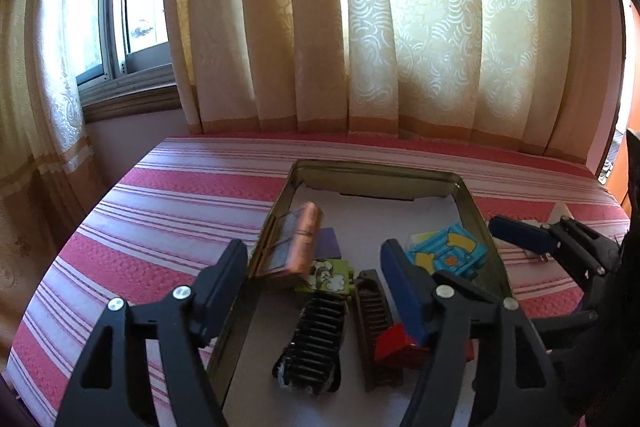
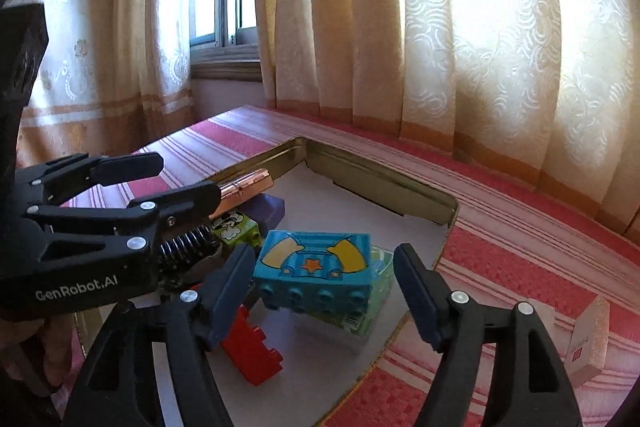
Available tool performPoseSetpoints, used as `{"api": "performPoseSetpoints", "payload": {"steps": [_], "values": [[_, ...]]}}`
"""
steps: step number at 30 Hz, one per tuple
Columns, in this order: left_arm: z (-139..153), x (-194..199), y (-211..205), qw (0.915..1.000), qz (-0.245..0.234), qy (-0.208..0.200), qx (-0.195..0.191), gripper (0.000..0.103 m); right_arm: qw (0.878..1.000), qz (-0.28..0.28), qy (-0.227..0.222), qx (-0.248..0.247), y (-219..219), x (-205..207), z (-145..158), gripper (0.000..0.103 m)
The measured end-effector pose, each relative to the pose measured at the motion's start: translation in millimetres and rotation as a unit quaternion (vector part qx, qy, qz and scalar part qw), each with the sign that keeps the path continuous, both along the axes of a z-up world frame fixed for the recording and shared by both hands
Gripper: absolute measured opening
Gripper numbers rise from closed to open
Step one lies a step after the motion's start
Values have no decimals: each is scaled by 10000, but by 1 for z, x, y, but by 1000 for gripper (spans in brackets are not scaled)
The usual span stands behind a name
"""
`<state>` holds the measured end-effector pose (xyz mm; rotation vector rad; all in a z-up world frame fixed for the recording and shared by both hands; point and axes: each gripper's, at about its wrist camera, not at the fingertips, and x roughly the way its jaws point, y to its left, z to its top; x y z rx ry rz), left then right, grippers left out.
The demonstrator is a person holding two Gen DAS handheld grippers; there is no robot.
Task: Organize rigid objects
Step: 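Lower the blue brick and copper picture into the tray and open both grippers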
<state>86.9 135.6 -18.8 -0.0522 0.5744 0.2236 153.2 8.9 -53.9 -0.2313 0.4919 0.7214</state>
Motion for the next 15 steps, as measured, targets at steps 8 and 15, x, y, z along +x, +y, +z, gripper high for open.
{"api": "performPoseSetpoints", "payload": {"steps": [8,15], "values": [[9,-5,-22,9996,-1,-268,39,102,9991,-326,2,273,-39,2,1,74],[9,3,-60,9991,-211,-358,-73,102,9953,-899,-115,335,-89,8,6,74]]}}
